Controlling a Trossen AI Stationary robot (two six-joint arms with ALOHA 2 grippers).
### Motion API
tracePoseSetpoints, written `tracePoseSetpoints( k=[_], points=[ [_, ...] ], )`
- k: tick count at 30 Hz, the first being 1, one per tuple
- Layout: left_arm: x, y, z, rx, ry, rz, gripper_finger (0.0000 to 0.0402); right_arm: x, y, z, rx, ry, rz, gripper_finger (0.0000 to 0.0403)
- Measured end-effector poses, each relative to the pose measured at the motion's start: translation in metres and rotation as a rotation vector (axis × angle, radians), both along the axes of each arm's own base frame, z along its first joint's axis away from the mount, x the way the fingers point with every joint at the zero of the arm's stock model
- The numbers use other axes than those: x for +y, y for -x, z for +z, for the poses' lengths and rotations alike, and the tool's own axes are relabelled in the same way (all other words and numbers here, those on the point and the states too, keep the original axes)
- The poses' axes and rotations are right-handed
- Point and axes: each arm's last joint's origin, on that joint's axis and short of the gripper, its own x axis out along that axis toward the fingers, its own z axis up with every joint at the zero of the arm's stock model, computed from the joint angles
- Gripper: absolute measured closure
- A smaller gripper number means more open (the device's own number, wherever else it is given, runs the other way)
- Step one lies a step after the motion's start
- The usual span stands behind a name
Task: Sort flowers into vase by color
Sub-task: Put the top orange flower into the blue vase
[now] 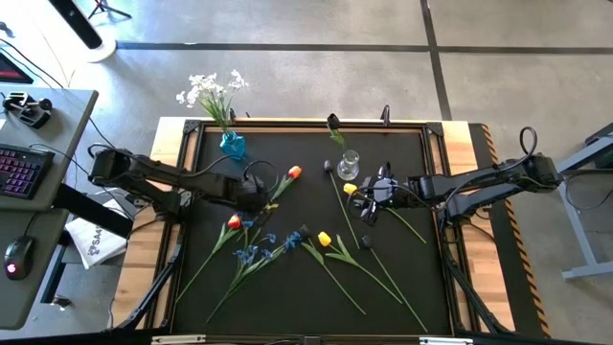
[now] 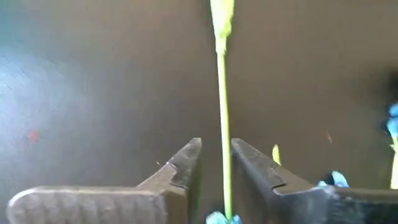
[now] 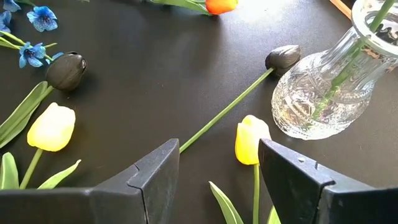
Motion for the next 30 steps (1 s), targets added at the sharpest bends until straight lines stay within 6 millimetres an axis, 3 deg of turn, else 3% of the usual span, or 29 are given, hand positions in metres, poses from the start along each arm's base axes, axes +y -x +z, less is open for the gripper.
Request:
tracePoseSetpoints(
  k=[9,20,30],
  points=[
    [0.024,-0.030,-0.002,-0.177,-0.212,-0.082,0.0284,0.000,-0.001,0.001,-0.009,0.001,-0.001,0.0187],
    [0.041,-0.044,-0.043,-0.097,-0.178,-0.076,0.0287,0.000,-0.001,0.001,-0.012,0.001,0.003,0.0187],
    [0.052,-0.042,-0.044,-0.104,-0.126,-0.073,0.0393,0.000,-0.001,0.001,-0.012,0.002,0.003,0.0187]
  ],
)
